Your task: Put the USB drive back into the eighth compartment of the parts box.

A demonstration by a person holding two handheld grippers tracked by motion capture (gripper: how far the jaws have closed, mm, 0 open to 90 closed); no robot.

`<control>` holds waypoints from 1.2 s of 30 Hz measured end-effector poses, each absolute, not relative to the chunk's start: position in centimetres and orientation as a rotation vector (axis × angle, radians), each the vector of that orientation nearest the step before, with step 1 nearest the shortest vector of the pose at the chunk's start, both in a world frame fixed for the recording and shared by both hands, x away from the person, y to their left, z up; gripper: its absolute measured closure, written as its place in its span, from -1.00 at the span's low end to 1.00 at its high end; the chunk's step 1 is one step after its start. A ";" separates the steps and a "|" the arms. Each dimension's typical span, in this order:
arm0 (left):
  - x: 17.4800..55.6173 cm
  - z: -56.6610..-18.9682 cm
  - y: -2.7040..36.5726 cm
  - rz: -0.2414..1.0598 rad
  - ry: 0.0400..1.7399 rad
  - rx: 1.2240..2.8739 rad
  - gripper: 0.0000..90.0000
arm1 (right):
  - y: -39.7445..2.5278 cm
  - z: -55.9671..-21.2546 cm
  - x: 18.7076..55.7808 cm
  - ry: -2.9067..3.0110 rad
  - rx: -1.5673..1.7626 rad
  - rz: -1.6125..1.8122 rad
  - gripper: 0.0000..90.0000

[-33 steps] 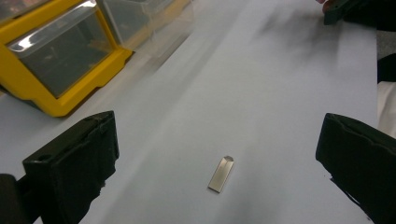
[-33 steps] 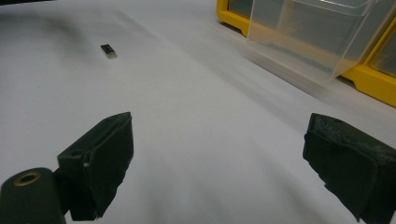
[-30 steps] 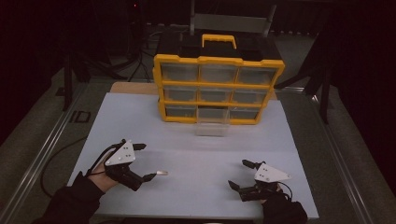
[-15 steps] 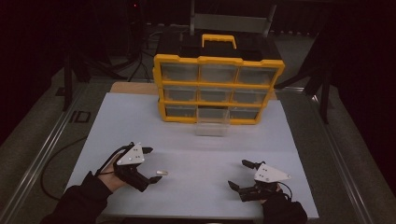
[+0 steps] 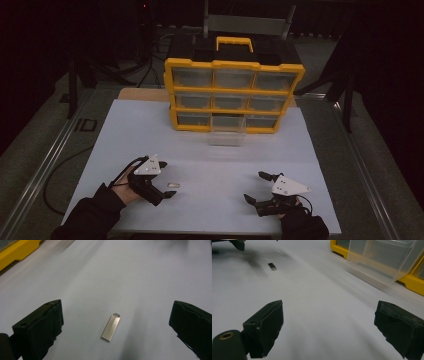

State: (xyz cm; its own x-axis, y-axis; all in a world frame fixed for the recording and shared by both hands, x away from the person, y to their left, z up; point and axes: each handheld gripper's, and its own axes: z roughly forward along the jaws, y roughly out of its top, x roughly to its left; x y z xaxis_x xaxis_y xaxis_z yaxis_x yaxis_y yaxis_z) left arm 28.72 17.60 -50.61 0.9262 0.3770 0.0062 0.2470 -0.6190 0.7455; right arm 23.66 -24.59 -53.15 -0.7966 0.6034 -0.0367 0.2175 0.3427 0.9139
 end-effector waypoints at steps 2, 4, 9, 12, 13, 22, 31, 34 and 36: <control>28.8 -50.9 17.5 0.210 0.441 2.281 -0.98 | -24.6 -53.2 23.7 2.248 0.726 1.437 -0.80; 28.9 -51.1 17.3 0.206 0.444 2.290 -0.91 | -24.6 -53.2 23.7 2.243 0.725 1.442 -0.80; 28.9 -51.6 17.0 0.227 0.439 2.330 -0.77 | -24.6 -53.2 23.6 2.244 0.725 1.442 -0.80; 29.0 -51.8 16.9 0.226 0.440 2.348 -0.63 | -24.6 -53.2 23.7 2.244 0.723 1.441 -0.80; 29.0 -51.8 16.9 0.226 0.440 2.348 -0.60 | -24.6 -53.2 23.7 2.244 0.723 1.441 -0.80; 29.3 -52.6 16.9 0.192 0.448 2.389 -0.04 | -24.6 -53.2 23.6 2.248 0.723 1.440 -0.80; 29.6 -52.9 16.7 0.142 0.436 2.397 0.36 | -24.5 -53.2 23.6 2.252 0.716 1.436 -0.80; 29.8 -53.0 16.6 0.118 0.437 2.401 0.48 | -24.6 -53.2 23.7 2.252 0.716 1.439 -0.80; 29.8 -53.1 16.5 0.105 0.426 2.409 0.54 | -24.6 -53.1 23.6 2.252 0.720 1.432 -0.80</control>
State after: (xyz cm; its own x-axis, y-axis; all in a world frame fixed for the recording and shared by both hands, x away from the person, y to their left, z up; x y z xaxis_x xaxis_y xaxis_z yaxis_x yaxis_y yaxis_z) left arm 29.82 16.52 -53.07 0.9433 0.3300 -0.0364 0.2753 -0.7161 0.6414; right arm 23.60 -24.58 -53.12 -0.7987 0.6005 -0.0396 0.2186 0.3509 0.9105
